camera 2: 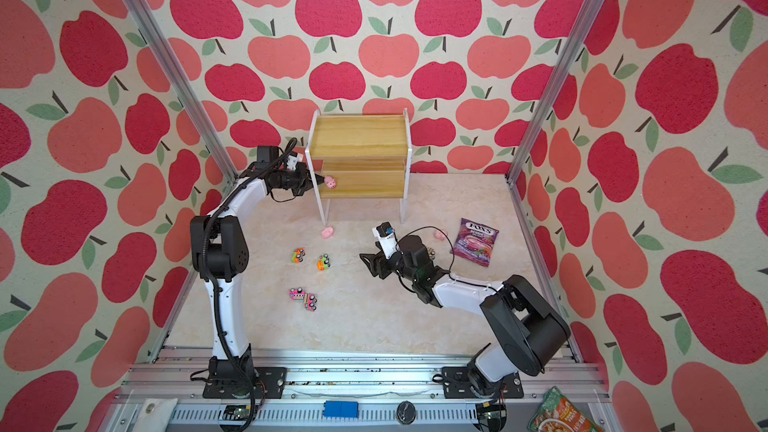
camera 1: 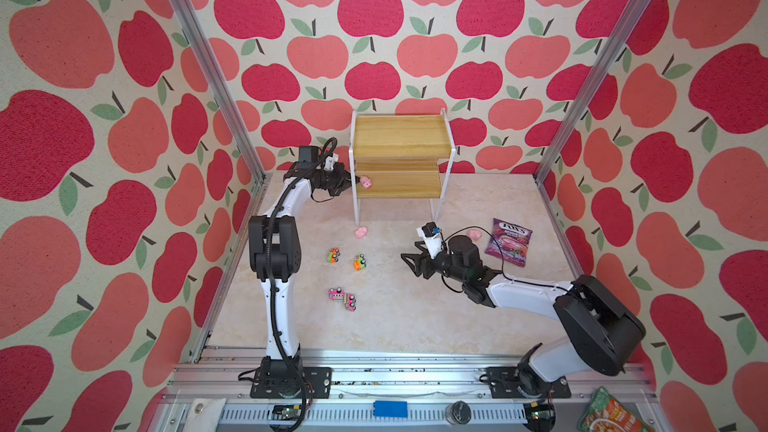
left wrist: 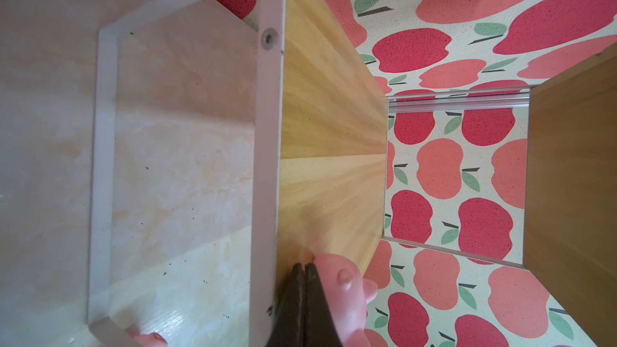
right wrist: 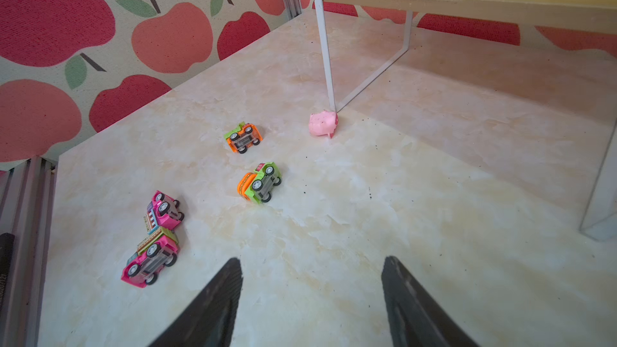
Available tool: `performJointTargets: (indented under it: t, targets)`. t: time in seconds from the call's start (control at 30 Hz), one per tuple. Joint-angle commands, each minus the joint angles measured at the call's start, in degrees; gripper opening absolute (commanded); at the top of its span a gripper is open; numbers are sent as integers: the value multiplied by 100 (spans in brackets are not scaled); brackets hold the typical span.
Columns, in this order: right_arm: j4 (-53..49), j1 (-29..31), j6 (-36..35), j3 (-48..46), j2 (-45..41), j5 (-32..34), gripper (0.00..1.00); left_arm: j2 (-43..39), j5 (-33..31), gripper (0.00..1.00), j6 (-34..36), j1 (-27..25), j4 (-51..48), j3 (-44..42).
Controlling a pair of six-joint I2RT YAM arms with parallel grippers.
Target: Place and organize the plastic toys onto the shelf
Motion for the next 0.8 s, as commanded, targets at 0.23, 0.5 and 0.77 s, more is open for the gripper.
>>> performJointTargets:
  t: [0.23, 0.5, 0.77]
  targets:
    - [48, -46, 72, -61, 27, 106, 69, 326, 106, 0, -171, 2, 228, 368]
    - [8, -46, 101, -39, 40, 167, 69, 452, 160, 0, -357, -60, 471, 532]
    - [-4, -46, 108, -61, 66, 202, 69, 544, 189, 0, -488, -179, 594, 660]
